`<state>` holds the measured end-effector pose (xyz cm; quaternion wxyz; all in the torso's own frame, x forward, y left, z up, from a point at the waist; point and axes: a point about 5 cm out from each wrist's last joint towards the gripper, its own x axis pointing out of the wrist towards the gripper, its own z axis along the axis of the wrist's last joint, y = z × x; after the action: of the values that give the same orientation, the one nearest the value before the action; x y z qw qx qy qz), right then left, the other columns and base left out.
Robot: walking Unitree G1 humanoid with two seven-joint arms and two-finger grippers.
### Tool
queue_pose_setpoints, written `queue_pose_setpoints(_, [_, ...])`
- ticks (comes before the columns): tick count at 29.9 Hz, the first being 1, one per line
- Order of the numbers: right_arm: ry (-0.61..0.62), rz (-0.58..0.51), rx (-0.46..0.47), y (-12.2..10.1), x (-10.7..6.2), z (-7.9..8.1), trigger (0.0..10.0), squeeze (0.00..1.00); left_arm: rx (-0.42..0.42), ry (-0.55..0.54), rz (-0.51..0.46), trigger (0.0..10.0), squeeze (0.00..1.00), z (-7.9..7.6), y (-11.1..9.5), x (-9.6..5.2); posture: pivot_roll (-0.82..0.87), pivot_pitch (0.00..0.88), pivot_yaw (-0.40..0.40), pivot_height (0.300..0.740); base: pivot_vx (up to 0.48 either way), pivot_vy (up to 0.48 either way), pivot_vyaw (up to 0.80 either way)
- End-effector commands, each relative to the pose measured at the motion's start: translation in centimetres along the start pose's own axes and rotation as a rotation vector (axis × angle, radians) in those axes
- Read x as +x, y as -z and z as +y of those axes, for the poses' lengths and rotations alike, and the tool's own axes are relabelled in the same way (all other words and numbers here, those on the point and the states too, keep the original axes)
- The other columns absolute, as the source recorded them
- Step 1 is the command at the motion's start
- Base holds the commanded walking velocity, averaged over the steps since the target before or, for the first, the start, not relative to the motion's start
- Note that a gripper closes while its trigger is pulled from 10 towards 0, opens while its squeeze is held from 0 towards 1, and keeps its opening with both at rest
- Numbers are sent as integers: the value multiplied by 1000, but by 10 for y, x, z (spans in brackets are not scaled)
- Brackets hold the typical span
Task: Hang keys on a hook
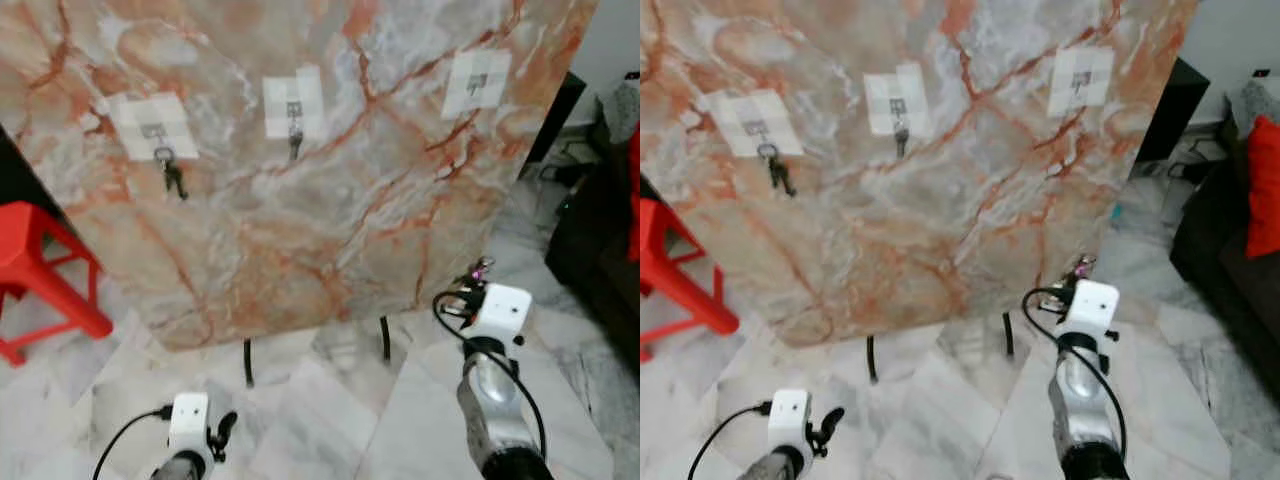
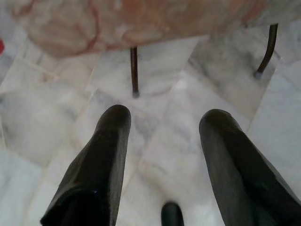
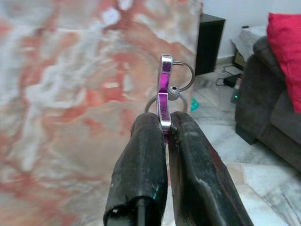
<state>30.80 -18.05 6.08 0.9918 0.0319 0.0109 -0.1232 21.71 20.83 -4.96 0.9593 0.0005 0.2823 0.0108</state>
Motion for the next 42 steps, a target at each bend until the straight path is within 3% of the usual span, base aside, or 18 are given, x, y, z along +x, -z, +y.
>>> queue_pose_setpoints(1, [14,1,-8,0,0,-5,10000,0,-3,8,29,10000,0,-3,6,-1,85,82,13,740,274,0,0])
queue_pose_setpoints(24, [48,-3,-23,-2,2,-11,10000,0,-9,0,29,10000,0,-2,7,-2,84,79,9,740,274,0,0])
queue_pose_setpoints(42, [172,-89,-44,-26,16,-30,10000,0,-8,-7,29,10000,0,0,8,-3,85,79,12,740,0,0,0])
